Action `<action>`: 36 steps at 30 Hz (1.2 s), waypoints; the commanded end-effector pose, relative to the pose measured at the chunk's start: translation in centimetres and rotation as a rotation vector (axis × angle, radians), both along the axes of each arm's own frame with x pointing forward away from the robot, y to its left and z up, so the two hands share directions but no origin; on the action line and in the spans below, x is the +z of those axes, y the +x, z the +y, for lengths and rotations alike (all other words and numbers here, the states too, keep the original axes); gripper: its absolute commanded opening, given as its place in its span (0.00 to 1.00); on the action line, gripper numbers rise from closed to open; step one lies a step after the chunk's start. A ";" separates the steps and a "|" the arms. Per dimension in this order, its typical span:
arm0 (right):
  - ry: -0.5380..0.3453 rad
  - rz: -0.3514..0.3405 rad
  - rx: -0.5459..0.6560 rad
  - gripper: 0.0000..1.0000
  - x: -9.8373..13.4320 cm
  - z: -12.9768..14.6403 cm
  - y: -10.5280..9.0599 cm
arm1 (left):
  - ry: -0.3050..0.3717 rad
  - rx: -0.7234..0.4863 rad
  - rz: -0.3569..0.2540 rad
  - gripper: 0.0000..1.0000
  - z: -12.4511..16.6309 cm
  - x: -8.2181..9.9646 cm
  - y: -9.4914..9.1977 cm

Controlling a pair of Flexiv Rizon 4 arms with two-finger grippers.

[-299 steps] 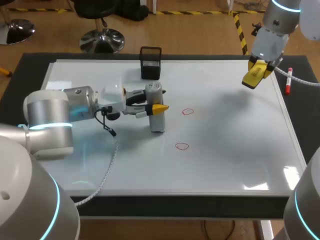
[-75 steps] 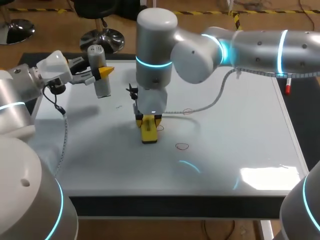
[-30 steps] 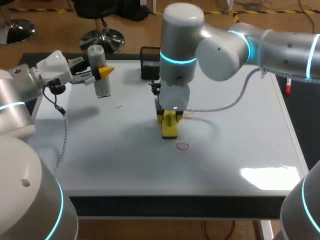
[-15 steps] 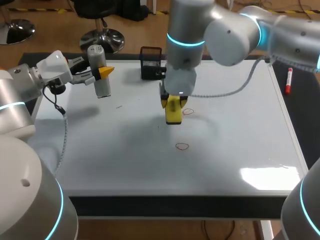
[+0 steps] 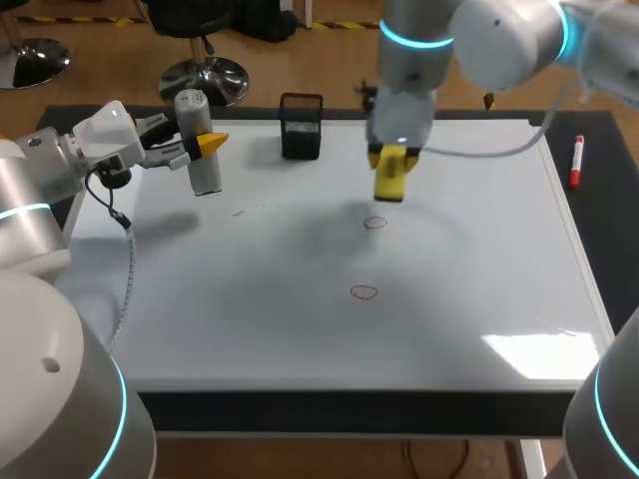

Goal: Pick up the inspection probe, press it on each red-marked spot on the whiteboard one by one, put down the probe, pick up the eraser, and wipe off all the red marks.

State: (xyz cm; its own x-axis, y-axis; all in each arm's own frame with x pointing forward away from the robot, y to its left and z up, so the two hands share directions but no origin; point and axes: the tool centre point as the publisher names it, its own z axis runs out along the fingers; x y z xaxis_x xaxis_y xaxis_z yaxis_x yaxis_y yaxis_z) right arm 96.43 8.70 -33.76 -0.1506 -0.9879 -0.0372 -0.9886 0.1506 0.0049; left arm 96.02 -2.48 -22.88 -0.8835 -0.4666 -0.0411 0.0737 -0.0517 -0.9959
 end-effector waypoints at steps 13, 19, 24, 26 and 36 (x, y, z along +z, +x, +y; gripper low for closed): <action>-0.017 0.047 -0.179 0.00 -0.3 -9.0 5.5 | -0.001 0.003 -0.003 0.00 -0.1 0.0 0.0; -0.031 0.049 -0.223 0.00 -0.7 -11.4 7.4 | -0.001 0.003 -0.003 0.00 -0.1 0.0 0.0; -0.042 0.051 -0.269 0.00 -1.2 -13.5 8.7 | -0.001 0.003 -0.003 0.00 -0.1 0.0 0.0; -0.040 0.053 -0.276 0.00 -1.0 -13.9 8.9 | -0.001 0.003 -0.003 0.00 -0.1 0.0 0.0; -0.036 0.062 -0.304 0.00 -1.3 -16.5 10.3 | -0.001 0.003 -0.003 0.00 -0.1 0.0 0.0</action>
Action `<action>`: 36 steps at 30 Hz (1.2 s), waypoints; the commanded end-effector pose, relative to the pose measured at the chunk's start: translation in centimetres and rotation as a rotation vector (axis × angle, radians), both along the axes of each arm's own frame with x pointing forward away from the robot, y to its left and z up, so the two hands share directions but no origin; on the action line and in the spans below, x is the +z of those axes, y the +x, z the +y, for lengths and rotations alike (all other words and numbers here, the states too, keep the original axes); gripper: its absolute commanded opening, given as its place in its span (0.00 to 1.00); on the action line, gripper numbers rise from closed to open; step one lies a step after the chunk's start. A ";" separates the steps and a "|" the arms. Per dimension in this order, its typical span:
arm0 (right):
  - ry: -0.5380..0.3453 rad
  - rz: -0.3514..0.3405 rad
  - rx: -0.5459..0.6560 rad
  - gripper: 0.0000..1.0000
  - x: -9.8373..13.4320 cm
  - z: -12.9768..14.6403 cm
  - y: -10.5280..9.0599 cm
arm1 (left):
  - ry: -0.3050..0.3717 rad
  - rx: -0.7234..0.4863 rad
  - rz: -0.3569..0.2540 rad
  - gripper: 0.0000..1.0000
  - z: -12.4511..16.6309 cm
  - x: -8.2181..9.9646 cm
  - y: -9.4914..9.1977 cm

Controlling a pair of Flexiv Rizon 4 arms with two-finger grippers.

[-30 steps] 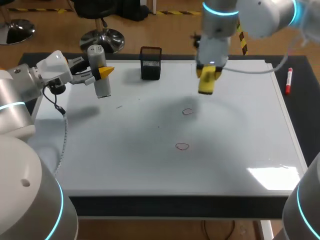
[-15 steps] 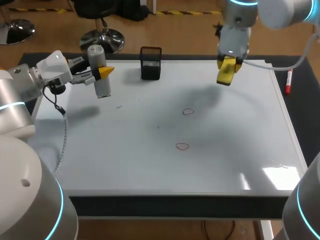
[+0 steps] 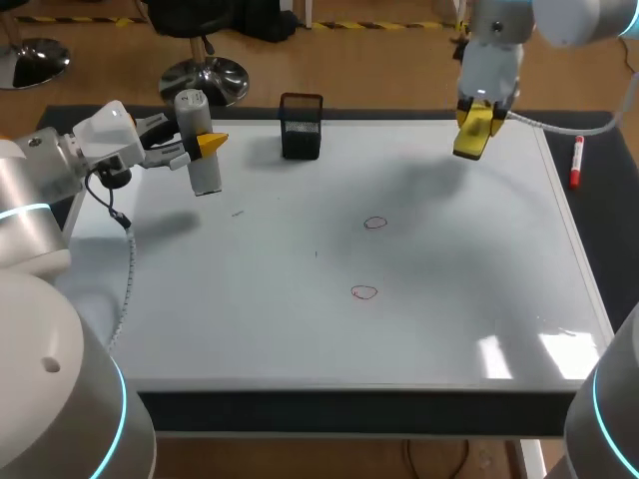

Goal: Pick up the inspection probe, press it on each red-marked spot on the whiteboard one by one, put down the probe, pick up the eraser, and wipe off all the red marks.

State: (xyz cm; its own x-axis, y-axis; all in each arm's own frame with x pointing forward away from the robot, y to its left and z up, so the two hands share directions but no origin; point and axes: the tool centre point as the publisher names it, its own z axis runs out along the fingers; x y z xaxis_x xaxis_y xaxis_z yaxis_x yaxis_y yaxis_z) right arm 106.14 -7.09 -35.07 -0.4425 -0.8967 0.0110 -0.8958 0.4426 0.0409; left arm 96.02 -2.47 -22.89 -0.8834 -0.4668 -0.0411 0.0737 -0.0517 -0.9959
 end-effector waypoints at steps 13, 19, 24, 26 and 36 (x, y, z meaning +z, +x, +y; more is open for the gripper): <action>-0.014 0.034 -0.022 0.00 -0.3 -3.0 0.6 | -0.001 0.002 -0.003 0.00 -0.1 0.0 0.0; -0.017 0.038 -0.032 0.00 -0.3 -3.3 0.4 | -0.001 0.002 -0.003 0.00 -0.1 0.0 0.0; -0.017 0.038 -0.032 0.00 -0.3 -3.3 0.4 | -0.001 0.002 -0.003 0.00 -0.1 0.0 0.0; -0.017 0.038 -0.032 0.00 -0.3 -3.3 0.4 | -0.001 0.002 -0.003 0.00 -0.1 0.0 0.0; -0.017 0.038 -0.032 0.00 -0.3 -3.3 0.4 | -0.001 0.002 -0.003 0.00 -0.1 0.0 0.0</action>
